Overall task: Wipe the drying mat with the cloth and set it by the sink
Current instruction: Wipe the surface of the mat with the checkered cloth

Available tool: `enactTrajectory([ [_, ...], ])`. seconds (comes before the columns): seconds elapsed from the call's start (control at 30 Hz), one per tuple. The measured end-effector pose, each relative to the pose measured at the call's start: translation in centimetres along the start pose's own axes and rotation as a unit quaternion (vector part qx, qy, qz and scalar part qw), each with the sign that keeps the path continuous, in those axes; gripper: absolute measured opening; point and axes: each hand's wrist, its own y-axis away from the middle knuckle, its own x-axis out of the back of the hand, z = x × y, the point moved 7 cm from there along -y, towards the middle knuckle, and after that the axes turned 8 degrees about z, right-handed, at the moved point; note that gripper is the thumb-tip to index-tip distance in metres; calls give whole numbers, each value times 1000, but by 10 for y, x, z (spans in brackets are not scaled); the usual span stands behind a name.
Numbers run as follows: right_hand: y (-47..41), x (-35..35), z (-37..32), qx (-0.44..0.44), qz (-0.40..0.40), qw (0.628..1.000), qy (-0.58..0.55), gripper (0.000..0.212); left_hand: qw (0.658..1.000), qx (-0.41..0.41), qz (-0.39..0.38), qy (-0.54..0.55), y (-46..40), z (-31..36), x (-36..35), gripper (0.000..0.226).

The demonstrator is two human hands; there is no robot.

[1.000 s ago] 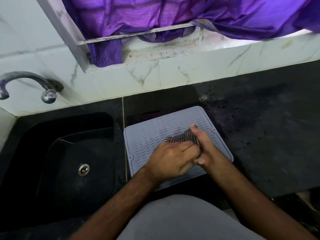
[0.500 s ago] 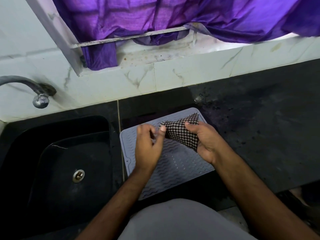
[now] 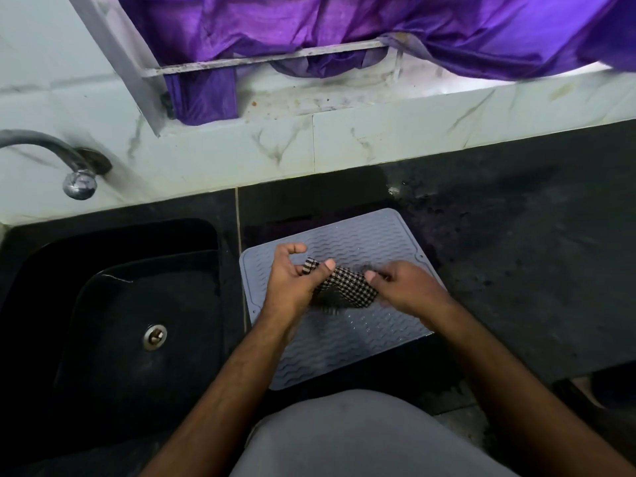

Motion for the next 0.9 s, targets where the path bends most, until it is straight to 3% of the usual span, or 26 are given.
enactTrajectory([
  [0.07, 2, 7, -7, 69, 106, 981, 144, 40, 1000, 15, 7, 0, -2, -1, 1, 54],
  [0.13, 5, 6, -24, 157, 151, 965, 145, 57, 1000, 25, 2, -6, -4, 0, 0, 50],
  [0.2, 10, -10, -44, 253, 79, 958, 113, 79, 999, 13, -18, -46, -5, 3, -2, 43],
  [0.27, 13, -29, -52, 294, 21, 947, 127, 95, 997, 3, -50, -65, -5, 9, -9, 34],
  [0.33, 7, -37, -50, 274, 0, 957, 91, 97, 994, -6, -75, -78, -5, 16, -14, 27],
  [0.43, -2, -42, -44, 229, -59, 972, 7, 77, 985, -28, -125, -117, -6, 25, -17, 20],
  [0.53, -2, -53, -35, 163, -171, 966, -109, 43, 941, -178, -110, -264, -10, 34, -15, 19],
  [0.63, 1, -59, -27, 106, -221, 946, -212, 31, 902, -288, -59, -316, -11, 36, -14, 25],
  [0.77, -8, -57, 3, 10, -151, 949, -277, 24, 913, -269, -44, -304, -17, 19, -6, 21],
  [0.9, -10, -20, 31, -97, 0, 910, -403, 22, 908, -235, -77, -338, -22, -11, 1, 23],
])
